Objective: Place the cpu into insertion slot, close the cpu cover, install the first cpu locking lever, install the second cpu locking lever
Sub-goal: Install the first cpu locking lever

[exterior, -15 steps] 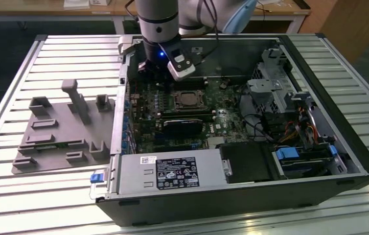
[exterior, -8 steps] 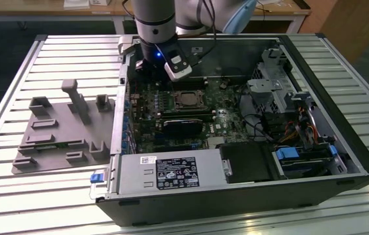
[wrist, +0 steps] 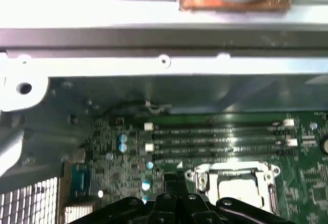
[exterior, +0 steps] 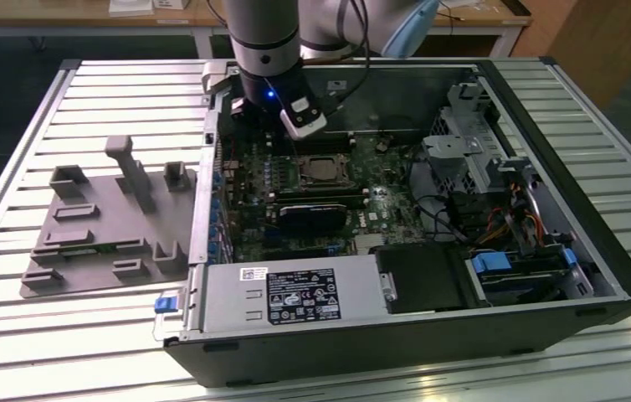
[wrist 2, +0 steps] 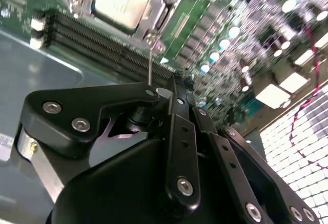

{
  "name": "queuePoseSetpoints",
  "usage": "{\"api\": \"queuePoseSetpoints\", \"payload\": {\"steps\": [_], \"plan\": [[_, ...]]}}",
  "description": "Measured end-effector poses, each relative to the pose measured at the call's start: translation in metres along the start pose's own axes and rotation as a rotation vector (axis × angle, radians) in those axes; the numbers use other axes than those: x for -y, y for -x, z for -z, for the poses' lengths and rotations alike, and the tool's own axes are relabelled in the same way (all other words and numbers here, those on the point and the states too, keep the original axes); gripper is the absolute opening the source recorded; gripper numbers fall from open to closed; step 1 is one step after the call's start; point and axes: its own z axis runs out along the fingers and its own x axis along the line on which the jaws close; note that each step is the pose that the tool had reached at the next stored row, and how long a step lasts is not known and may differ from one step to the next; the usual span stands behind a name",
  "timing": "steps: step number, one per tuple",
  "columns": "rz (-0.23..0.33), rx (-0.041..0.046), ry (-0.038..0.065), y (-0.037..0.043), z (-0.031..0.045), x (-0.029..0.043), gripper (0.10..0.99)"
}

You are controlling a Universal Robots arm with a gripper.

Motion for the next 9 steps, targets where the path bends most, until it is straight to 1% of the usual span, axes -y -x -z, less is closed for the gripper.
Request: {"api": "queuePoseSetpoints", "payload": {"steps": [3,4,5,6,9], "plan": [[-0.003,-0.0015,0.035,0.0,0.0,0.0,0.102],[-0.003,-0.0019,0.043,0.0,0.0,0.0,0.102],[-0.004,-0.0022,0.049,0.0,0.0,0.0,0.102],[-0.004,-0.0023,0.054,0.0,0.0,0.0,0.102],[-0.004,-0.0024,0.056,0.0,0.0,-0.0001,0.102]]}}
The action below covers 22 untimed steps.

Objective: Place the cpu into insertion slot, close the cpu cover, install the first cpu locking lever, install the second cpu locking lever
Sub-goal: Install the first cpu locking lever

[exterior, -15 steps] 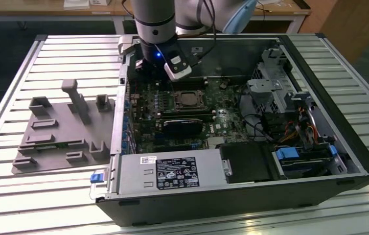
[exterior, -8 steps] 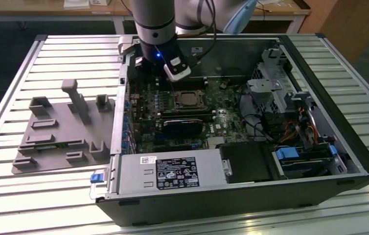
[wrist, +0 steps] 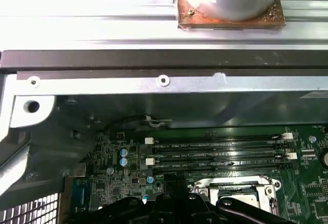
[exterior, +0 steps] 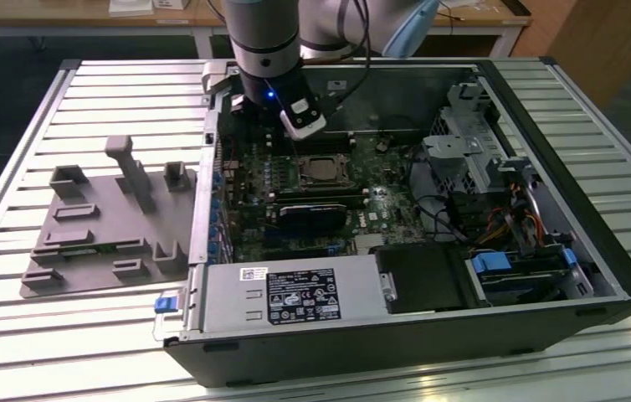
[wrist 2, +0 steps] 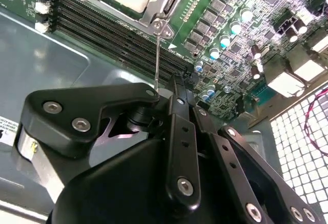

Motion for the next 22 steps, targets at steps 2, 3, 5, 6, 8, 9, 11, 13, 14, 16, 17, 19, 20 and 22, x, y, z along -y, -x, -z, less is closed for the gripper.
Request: {"api": "queuePoseSetpoints", "payload": {"steps": [2,3,5,6,8,9,11,13,14,16,17,19,20,22], "plan": [[0.0,-0.0001,0.001,0.0,0.0001,0.0001,0.102],[0.0,-0.0001,0.001,0.0005,0.0,0.0001,0.102],[0.0,-0.0001,0.001,0.0029,-0.0002,-0.0001,0.102],[0.0,-0.0001,0.001,0.0046,-0.0003,-0.0001,0.102],[0.0,0.0,0.001,0.0083,-0.0006,-0.0003,0.102],[0.0,-0.0001,0.001,0.0103,-0.0007,-0.0004,0.102],[0.0,-0.0001,0.001,0.0146,-0.001,-0.0006,0.102],[0.0,-0.0001,0.001,0.0211,-0.0015,-0.0009,0.102],[0.0,-0.0001,0.001,0.0244,-0.0018,-0.001,0.102],[0.0,-0.0001,0.0,0.0308,-0.0022,-0.0013,0.102],[0.0,-0.0001,0.001,0.0336,-0.0024,-0.0014,0.102],[0.0,-0.0001,0.001,0.0375,-0.0027,-0.0016,0.102],[0.0,-0.0001,0.0,0.0387,-0.0028,-0.0016,0.102],[0.0,0.0,0.001,0.0393,-0.0029,-0.0016,0.102]]}}
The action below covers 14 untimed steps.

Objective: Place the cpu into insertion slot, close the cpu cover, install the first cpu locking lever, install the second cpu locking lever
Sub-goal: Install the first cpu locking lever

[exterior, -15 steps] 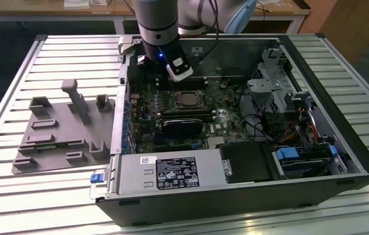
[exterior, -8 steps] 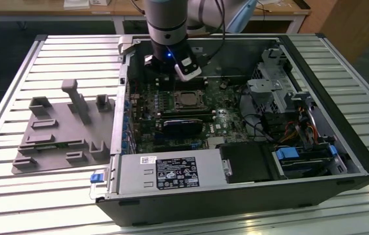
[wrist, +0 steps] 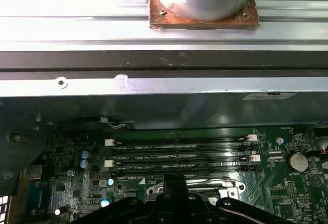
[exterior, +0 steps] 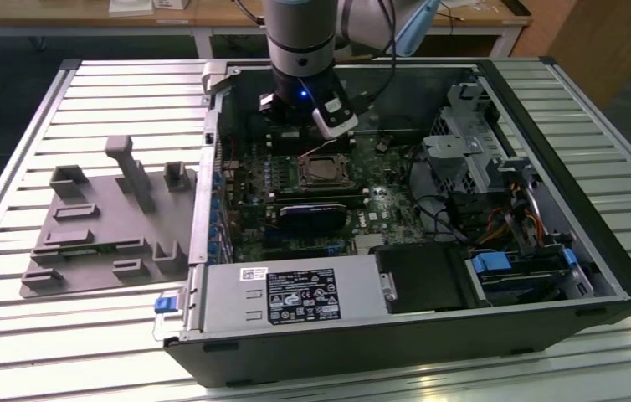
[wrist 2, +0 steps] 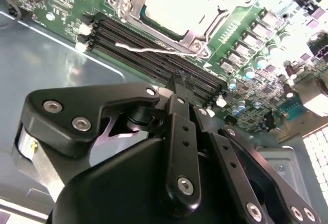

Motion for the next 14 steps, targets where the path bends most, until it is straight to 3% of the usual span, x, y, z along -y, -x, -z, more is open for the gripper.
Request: {"api": "queuePoseSetpoints", "payload": {"steps": [5,7,14], "plan": [[0.0,0.0002,0.0,0.0001,0.0,-0.0001,0.102],[0.002,0.006,0.0,-0.0007,0.0001,-0.0001,0.102],[0.024,0.0812,0.005,-0.0019,-0.0011,0.0005,0.102]]}}
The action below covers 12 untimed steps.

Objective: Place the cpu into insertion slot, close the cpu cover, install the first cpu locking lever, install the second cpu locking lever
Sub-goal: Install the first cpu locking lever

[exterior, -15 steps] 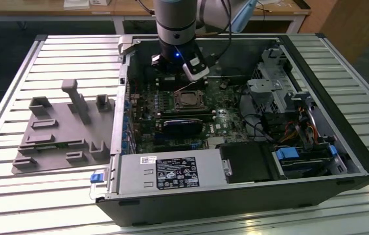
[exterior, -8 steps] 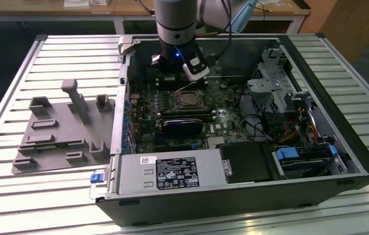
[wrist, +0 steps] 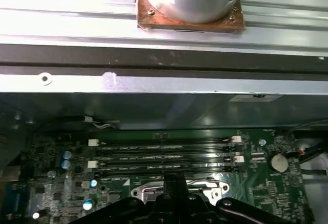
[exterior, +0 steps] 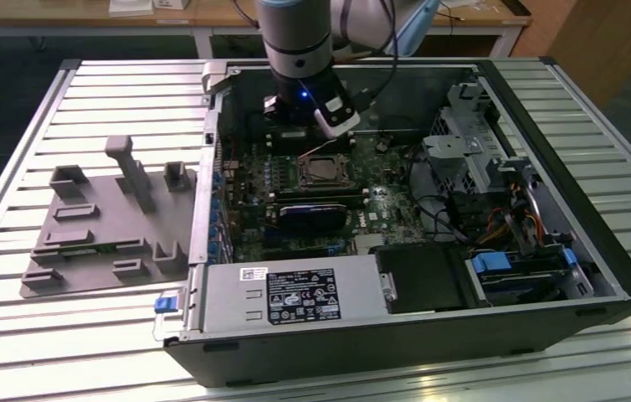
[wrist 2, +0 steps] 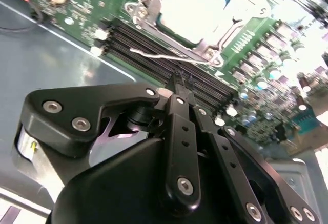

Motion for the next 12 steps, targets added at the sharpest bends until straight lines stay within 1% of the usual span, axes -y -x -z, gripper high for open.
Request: {"api": "queuePoseSetpoints", "payload": {"steps": [1,3,8,12], "plan": [[0.001,0.0075,0.001,-0.0001,-0.0006,0.0002,0.102],[-0.008,0.0134,-0.001,-0.0003,-0.0021,0.0007,0.102],[-0.066,0.0322,-0.01,-0.0011,-0.0075,0.0025,0.102],[-0.096,0.0418,-0.015,-0.0006,-0.0114,0.0036,0.102]]}}
